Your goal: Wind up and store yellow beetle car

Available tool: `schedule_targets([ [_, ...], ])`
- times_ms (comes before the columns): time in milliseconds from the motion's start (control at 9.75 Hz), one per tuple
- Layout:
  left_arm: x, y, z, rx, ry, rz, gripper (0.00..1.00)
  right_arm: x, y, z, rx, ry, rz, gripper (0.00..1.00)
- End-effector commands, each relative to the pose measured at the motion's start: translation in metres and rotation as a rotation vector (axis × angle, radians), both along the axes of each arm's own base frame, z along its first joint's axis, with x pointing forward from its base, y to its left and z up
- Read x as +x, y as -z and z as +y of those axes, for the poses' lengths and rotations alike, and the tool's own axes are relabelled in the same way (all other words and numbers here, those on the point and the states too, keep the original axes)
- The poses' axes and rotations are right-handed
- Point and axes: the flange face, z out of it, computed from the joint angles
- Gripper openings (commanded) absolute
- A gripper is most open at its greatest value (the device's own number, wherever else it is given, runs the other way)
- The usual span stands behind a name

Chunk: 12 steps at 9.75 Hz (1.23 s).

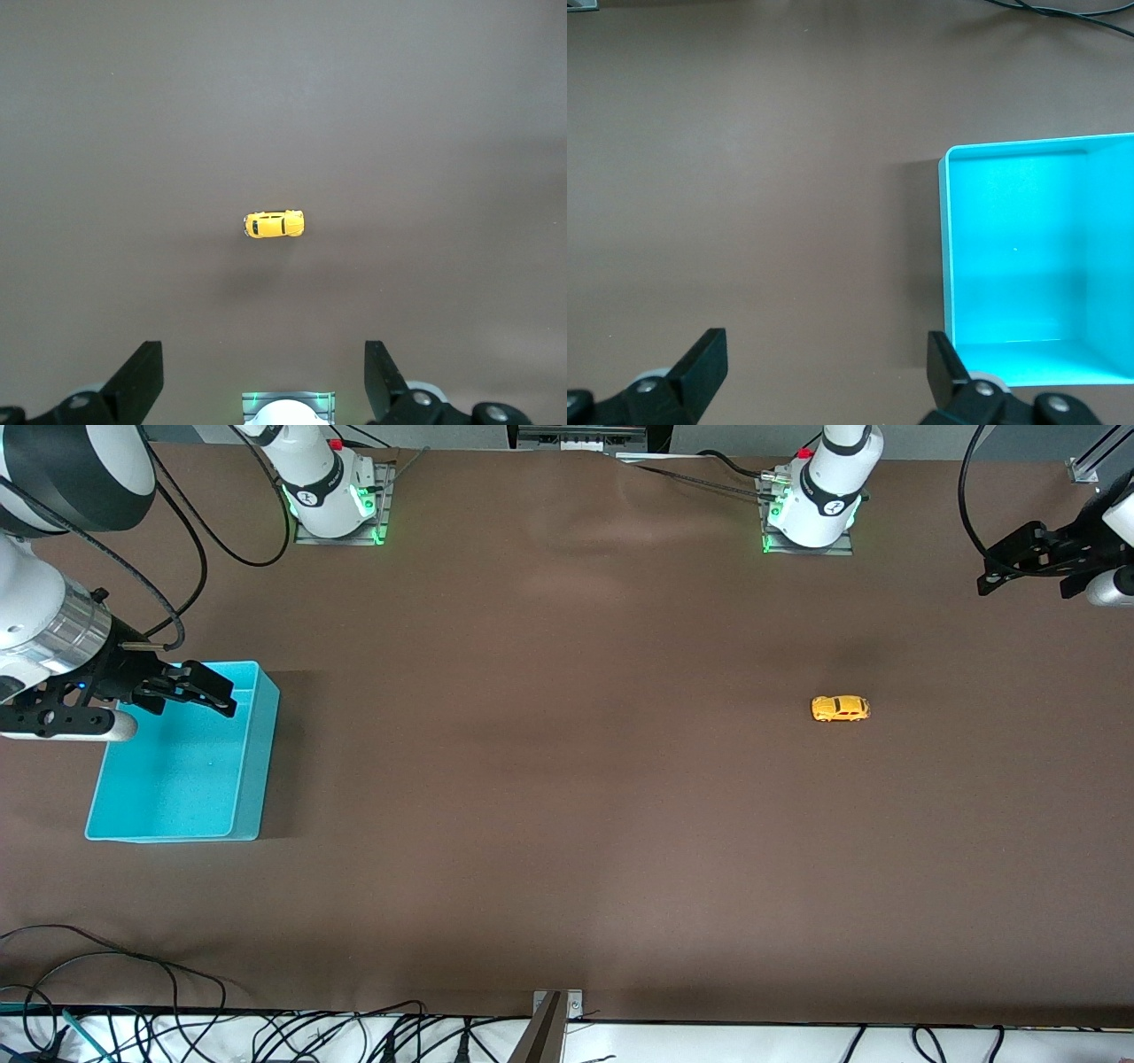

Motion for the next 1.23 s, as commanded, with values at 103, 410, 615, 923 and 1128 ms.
schedule_targets([
  [103,0.0036,-0.0069,-0.0009,-0.011,-0.007,-0.002,1.00,-0.0026,-0.0045,-0.0001,0.009,0.008,0.006,1.00],
  [410,0.0041,-0.0061,-0.0008,-0.009,-0.009,0.000,1.00,-0.0025,-0.0053,0.0000,0.011,0.008,0.004,1.00],
  [615,0.0036,-0.0048,0.0000,-0.009,-0.009,0.003,1.00,-0.0026,-0.0046,0.0002,0.012,0.008,0.006,1.00],
  [923,0.0007,-0.0054,0.0048,-0.012,-0.018,0.003,1.00,-0.0026,-0.0046,0.0002,0.012,0.008,0.006,1.00],
  [1128,-0.0002,-0.0057,0.0039,-0.019,-0.017,0.003,1.00,-0.0026,-0.0046,0.0003,0.014,0.008,0.006,1.00],
])
